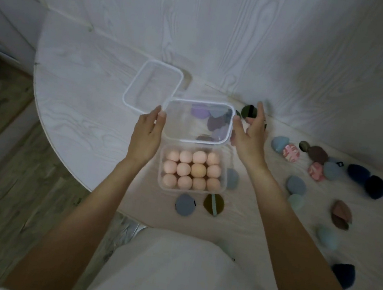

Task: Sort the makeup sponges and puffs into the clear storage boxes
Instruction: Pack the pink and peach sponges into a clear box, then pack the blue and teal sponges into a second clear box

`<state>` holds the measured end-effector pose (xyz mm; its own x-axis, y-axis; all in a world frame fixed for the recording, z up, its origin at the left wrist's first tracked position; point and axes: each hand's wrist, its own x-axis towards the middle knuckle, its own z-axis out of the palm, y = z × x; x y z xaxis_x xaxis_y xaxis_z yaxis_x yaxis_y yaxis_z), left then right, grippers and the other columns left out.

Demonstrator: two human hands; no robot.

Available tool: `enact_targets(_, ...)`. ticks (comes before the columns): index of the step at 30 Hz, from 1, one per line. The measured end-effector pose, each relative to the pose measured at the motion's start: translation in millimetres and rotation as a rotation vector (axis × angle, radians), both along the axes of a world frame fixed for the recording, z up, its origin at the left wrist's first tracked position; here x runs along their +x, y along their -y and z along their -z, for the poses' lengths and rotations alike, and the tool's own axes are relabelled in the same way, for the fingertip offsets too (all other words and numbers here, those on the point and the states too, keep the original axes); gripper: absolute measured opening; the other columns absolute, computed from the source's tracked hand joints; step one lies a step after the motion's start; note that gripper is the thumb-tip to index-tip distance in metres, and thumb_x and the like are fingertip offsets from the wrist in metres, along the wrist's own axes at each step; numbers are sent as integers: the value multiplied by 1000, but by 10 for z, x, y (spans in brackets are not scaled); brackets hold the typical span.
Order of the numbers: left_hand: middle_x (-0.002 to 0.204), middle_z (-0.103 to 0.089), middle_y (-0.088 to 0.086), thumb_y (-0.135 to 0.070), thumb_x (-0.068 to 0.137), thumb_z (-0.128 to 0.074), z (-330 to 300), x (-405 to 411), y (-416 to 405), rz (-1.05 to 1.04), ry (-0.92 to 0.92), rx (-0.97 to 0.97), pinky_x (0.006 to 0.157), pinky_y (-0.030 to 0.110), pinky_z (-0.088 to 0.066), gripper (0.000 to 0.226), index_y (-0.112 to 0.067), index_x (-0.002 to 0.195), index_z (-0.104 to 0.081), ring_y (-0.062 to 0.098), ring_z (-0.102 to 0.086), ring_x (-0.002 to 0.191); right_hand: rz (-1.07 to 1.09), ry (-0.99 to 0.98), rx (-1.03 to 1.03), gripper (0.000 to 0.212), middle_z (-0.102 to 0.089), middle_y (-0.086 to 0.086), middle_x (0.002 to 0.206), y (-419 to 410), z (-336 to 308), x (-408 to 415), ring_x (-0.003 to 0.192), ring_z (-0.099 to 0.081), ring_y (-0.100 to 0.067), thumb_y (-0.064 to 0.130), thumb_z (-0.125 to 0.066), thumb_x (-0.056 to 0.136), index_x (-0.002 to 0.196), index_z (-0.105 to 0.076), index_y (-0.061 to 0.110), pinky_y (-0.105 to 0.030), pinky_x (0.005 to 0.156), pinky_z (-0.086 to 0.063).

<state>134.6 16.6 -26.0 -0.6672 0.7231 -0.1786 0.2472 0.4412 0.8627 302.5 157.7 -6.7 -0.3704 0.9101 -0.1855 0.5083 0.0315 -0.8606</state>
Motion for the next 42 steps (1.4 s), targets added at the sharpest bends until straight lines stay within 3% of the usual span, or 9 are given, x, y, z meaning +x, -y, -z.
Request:
enact_targets(2, 124, -55, -4, -58, 95, -20, -40, -24, -35, -32, 152, 18, 103, 38, -38, 55, -27, 128, -51, 12, -53, 110, -85, -81, -167, 59, -37, -5, 144, -43, -23, -60, 129, -39, -21, 53, -36, 94, 146, -19, 29, -47, 109, -33)
enact_targets(5, 102, -64, -6, -53, 97, -19, -128, -22, 65, -140, 300, 95, 95, 34, -46, 53, -23, 106, -62, 11, -62, 93, -83, -166, -199, 45, -53, -1, 120, 18, -96, 55, 111, -53, -18, 55, -28, 95, 116, -51, 24, -41, 101, -42)
enact_targets(9, 90, -68, -7, -46, 93, -45, -105, 32, 323, -99, 277, 9, 83, 24, -48, 38, -19, 81, -68, 12, -65, 89, -240, 91, -69, 38, -57, 3, 104, 295, -32, 422, 98, -55, -14, 50, -34, 95, 103, -54, 19, -20, 75, -40)
enact_targets(11, 98, -64, -8, -35, 82, -68, 9, 89, 419, 16, 180, -82, 78, 23, -46, 19, -19, 92, -65, 12, -62, 93, -405, 264, 117, 37, -51, 4, 112, 446, 105, 559, 104, -49, -15, 53, -54, 83, 104, -53, 23, -23, 78, -40)
enact_targets(16, 133, -41, 1, -38, 68, -80, 313, 190, 490, 142, 74, -226, 85, 31, -48, 92, -22, 142, -28, 16, -54, 105, -628, 430, 336, 81, -6, -5, 156, 625, 386, 581, 141, -7, -30, 56, -74, 66, 137, -38, 39, -48, 111, -20)
enact_targets(21, 133, -51, 4, -39, 73, -76, 430, 213, 507, 139, 235, -238, 84, 26, -45, 86, -24, 143, -29, 17, -58, 105, -701, 583, 353, 89, 12, -10, 156, 631, 460, 455, 142, 2, -38, 52, -73, 70, 144, -24, 37, -52, 111, -20)
enact_targets(26, 121, -59, 0, -44, 73, -74, 418, 184, 500, 182, 146, -231, 73, 21, -45, 76, -32, 137, -36, 11, -61, 90, -695, 678, 434, 91, 6, -15, 155, 654, 550, 340, 140, -4, -42, 47, -72, 68, 141, -20, 33, -54, 106, -32)
enact_targets(35, 110, -55, -8, -48, 82, -63, 276, 30, 747, -53, 108, -185, 77, 28, -43, 56, -34, 131, -41, 14, -59, 93, -872, 424, 430, 81, 9, -7, 157, 552, 471, 29, 143, 3, -35, 41, -72, 76, 144, -28, 29, -50, 108, -29)
enact_targets(42, 124, -50, -2, -34, 81, -69, 308, -390, 826, -166, 74, -121, 85, 31, -45, 67, -25, 138, -34, 19, -57, 103, -988, 380, 341, 62, 10, -5, 157, 307, 464, -574, 143, 1, -34, 47, -66, 80, 135, -43, 30, -51, 113, -20)
